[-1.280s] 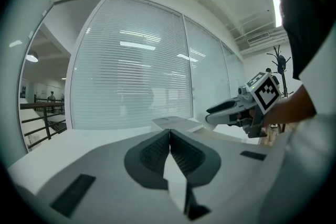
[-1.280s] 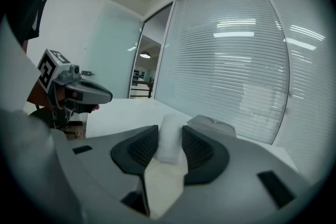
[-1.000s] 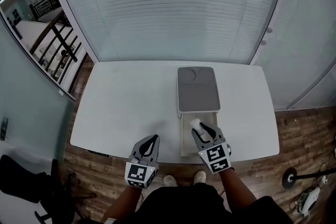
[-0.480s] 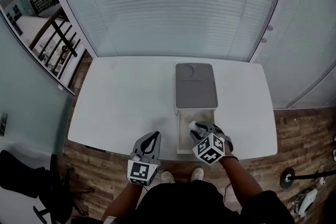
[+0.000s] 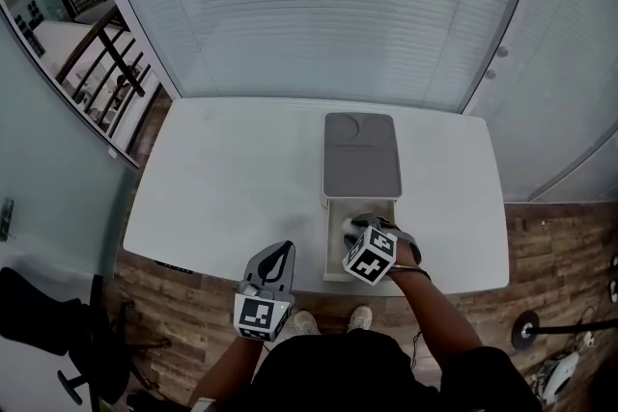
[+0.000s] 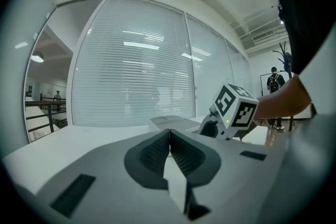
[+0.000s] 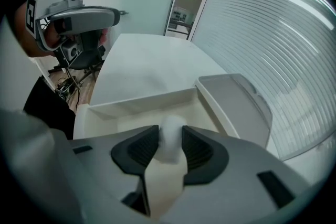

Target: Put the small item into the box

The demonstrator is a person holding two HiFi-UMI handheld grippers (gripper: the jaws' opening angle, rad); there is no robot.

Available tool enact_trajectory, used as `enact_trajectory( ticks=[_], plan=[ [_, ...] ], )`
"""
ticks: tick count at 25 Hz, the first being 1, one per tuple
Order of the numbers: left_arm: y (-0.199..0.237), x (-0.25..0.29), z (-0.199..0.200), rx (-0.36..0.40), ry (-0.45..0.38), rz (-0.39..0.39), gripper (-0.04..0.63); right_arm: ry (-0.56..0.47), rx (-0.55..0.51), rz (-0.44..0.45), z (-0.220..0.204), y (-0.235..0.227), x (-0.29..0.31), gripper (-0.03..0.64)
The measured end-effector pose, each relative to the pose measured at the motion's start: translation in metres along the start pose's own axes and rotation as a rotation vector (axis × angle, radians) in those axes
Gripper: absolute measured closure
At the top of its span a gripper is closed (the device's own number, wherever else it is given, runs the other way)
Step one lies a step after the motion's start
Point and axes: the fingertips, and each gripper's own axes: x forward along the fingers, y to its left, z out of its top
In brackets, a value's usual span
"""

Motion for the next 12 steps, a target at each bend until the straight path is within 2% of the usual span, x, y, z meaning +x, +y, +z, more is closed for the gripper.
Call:
enact_trajectory(
  ticks=[7,12],
  plan=[
    [0.0017,-0.0008,-0.0005,-0.01,-0.001,0.017,0.583,0.045,0.027,0.077,-0.0007,0.0027,0.0031,0.465],
    [0.0013,0.002,0.0001,-0.019,-0.003,0.026,0.584,0.05,0.0,0.073,-0.0019,0.0011,0.0043,0.457]
  ],
)
